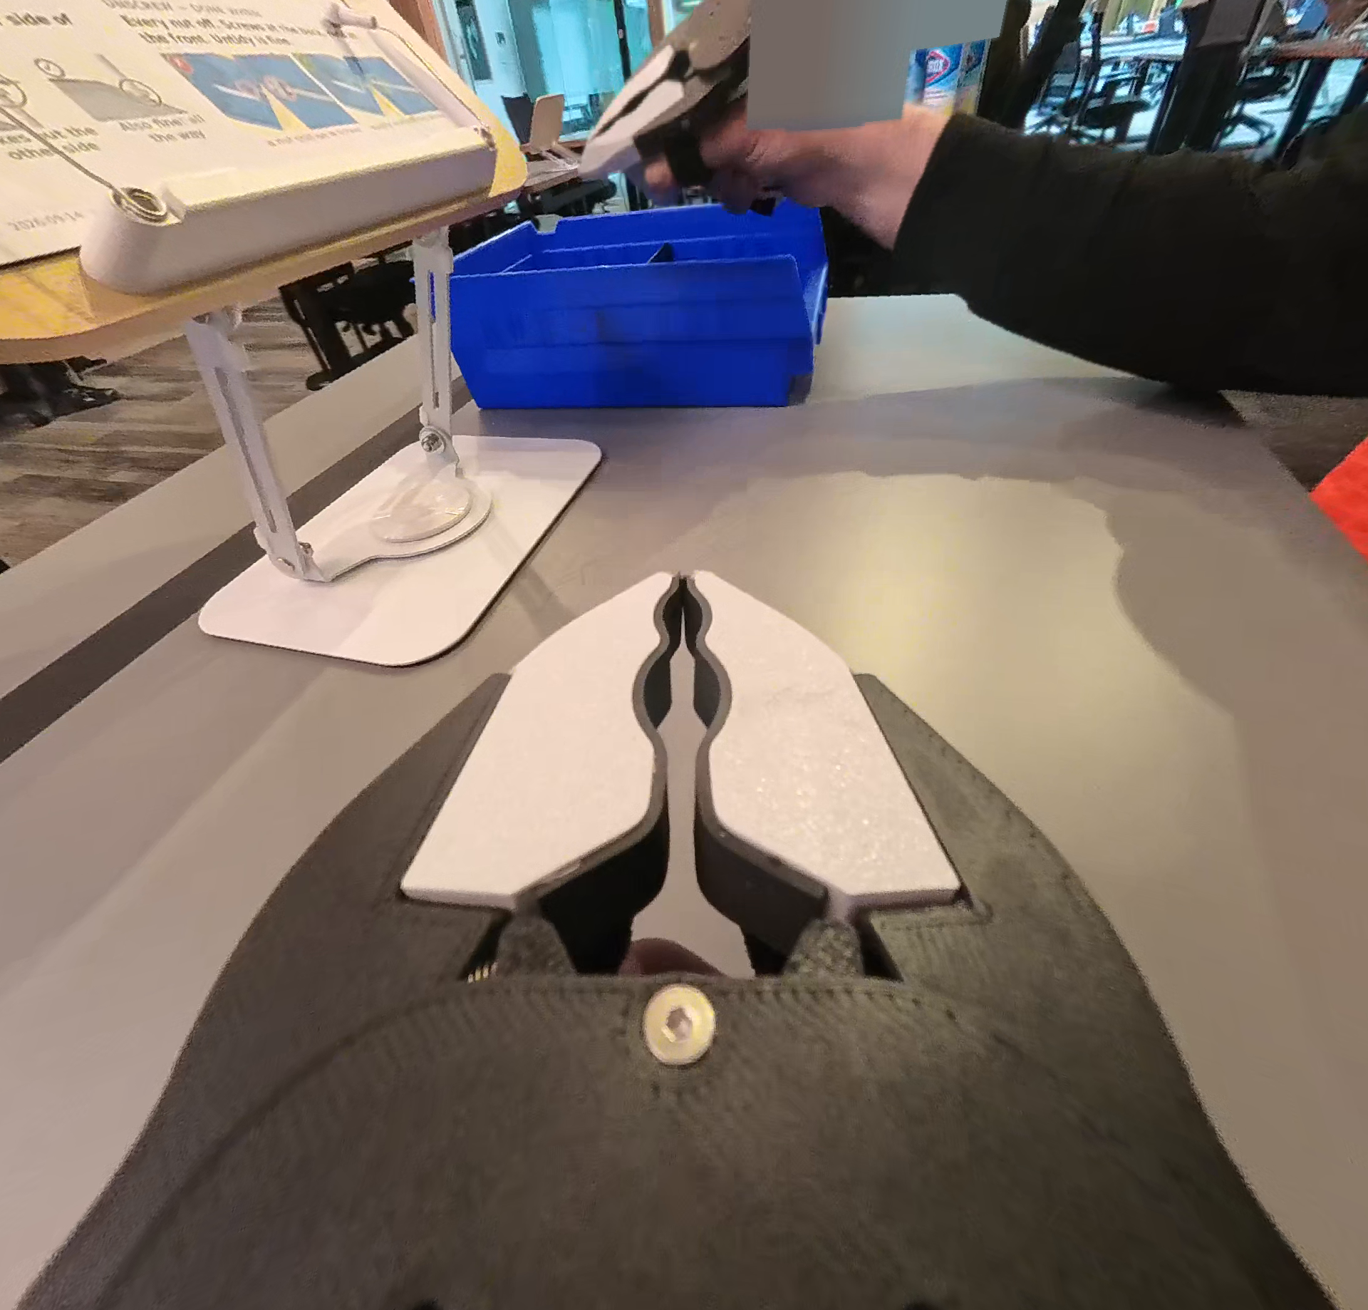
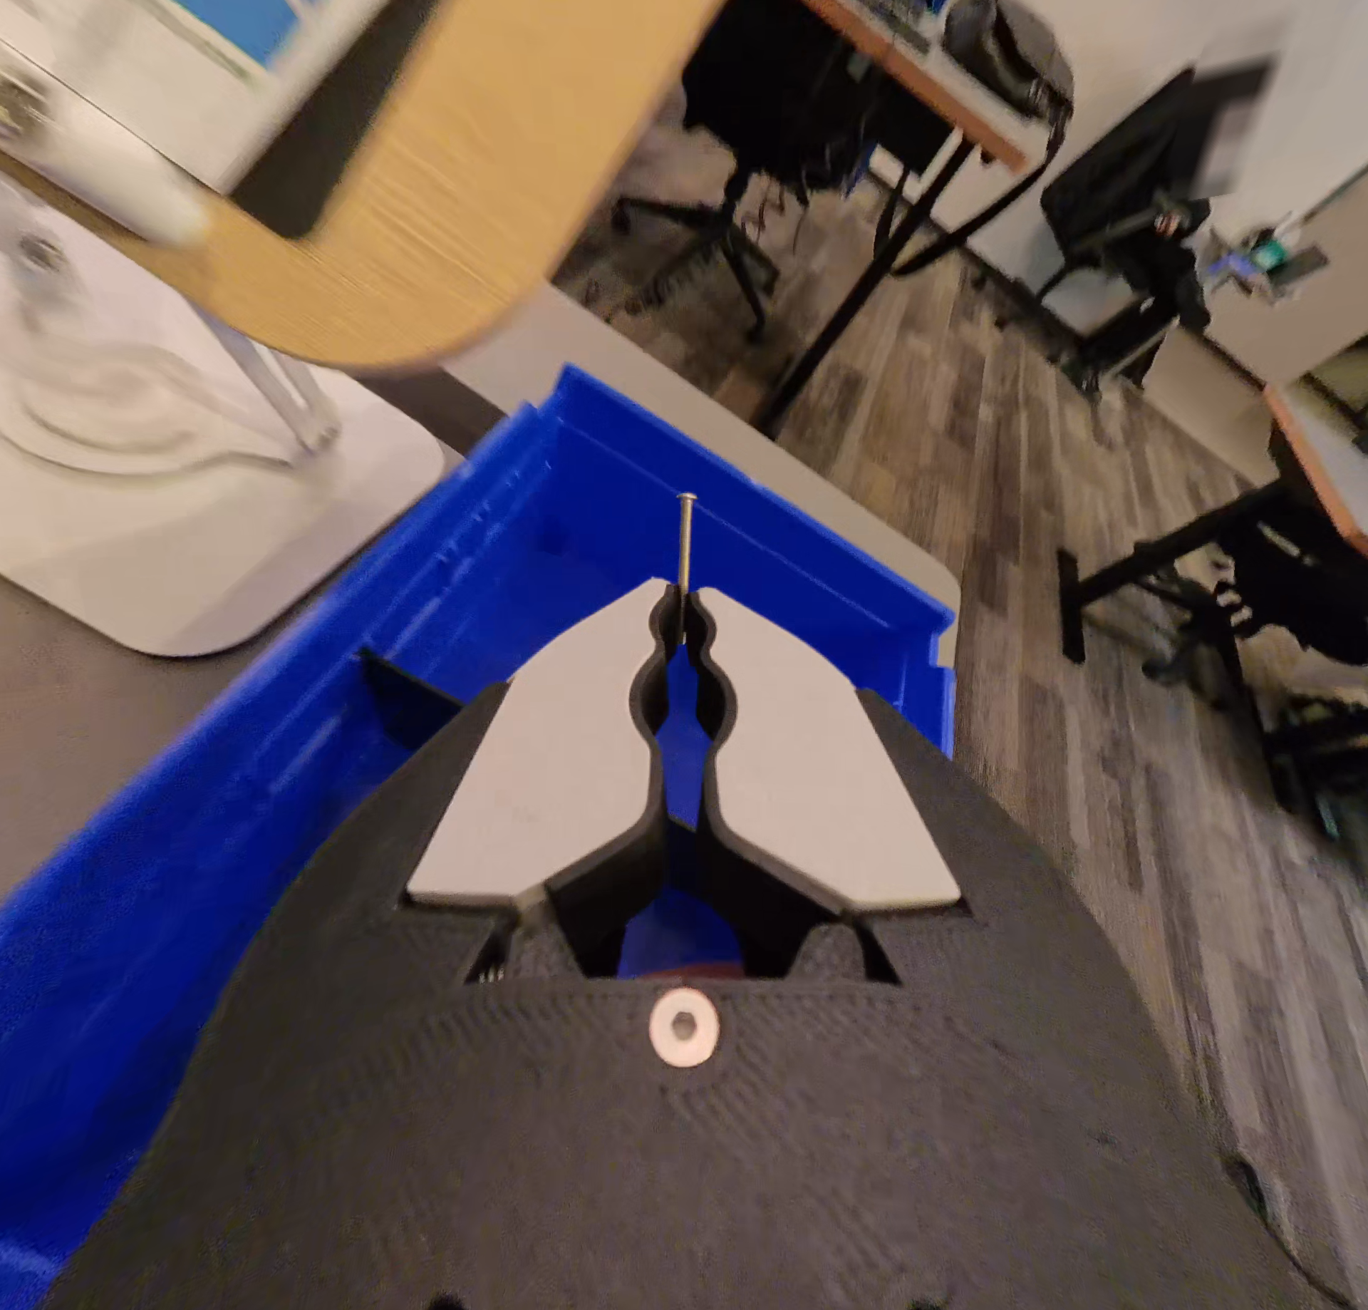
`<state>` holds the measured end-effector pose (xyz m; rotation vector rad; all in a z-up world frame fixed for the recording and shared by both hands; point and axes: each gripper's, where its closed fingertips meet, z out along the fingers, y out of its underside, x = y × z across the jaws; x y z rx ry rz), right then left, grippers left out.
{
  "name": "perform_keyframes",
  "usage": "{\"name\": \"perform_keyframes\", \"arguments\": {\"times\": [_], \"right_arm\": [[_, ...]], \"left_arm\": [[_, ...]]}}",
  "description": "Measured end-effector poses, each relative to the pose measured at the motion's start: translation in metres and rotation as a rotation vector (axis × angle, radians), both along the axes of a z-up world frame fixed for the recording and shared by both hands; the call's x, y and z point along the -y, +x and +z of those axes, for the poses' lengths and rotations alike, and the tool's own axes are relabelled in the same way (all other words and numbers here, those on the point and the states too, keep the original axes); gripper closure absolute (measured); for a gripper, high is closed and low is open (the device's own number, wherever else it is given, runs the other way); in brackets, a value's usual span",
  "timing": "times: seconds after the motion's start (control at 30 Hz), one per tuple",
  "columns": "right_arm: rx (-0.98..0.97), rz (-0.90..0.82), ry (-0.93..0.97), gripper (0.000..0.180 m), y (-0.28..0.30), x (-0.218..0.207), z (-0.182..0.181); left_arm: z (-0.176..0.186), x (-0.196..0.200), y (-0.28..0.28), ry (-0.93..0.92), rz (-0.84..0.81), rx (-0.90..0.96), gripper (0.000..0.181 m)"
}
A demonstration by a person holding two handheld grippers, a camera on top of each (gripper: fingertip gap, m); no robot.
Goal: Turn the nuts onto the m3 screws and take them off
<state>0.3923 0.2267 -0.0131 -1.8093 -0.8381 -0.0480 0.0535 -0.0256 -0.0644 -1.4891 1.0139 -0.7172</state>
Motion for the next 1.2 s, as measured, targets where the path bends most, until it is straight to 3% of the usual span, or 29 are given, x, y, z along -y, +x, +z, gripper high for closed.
{"name": "perform_keyframes", "arguments": {"times": [0.27, 0.47, 0.53, 0.6, 0.73, 0.9, 1.07, 1.2], "right_arm": [[0.042, -0.062, -0.186, 0.177, 0.005, -0.027, -0.051], [0.019, -0.088, -0.232, 0.177, 0.008, -0.028, -0.059], [0.017, -0.095, -0.237, 0.164, 0.009, -0.028, -0.059], [0.004, -0.089, -0.227, 0.165, 0.009, -0.027, -0.055], [-0.017, -0.088, -0.158, 0.168, 0.007, -0.02, -0.034], [-0.001, -0.039, -0.007, 0.175, -0.014, 0.01, 0.02], [-0.035, 0.107, 0.13, 0.179, -0.062, 0.072, 0.077], [-0.07, 0.288, 0.223, 0.179, -0.116, 0.137, 0.097]], "left_arm": [[-0.004, -0.004, -0.003, -0.02, 0.01, -0.002, 0.181], [-0.006, -0.004, -0.003, -0.026, 0.008, -0.003, 0.181], [-0.006, -0.003, -0.002, -0.03, 0.003, -0.004, 0.181], [-0.006, -0.003, -0.001, -0.027, 0.004, -0.006, 0.181], [-0.005, -0.003, -0.002, -0.023, 0.005, 0.0, 0.181], [-0.002, -0.001, 0.0, -0.009, -0.004, 0.001, 0.181], [0.01, 0.003, -0.002, 0.035, -0.003, 0.002, 0.181], [0.029, 0.007, -0.016, 0.143, 0.006, -0.074, 0.18]]}}
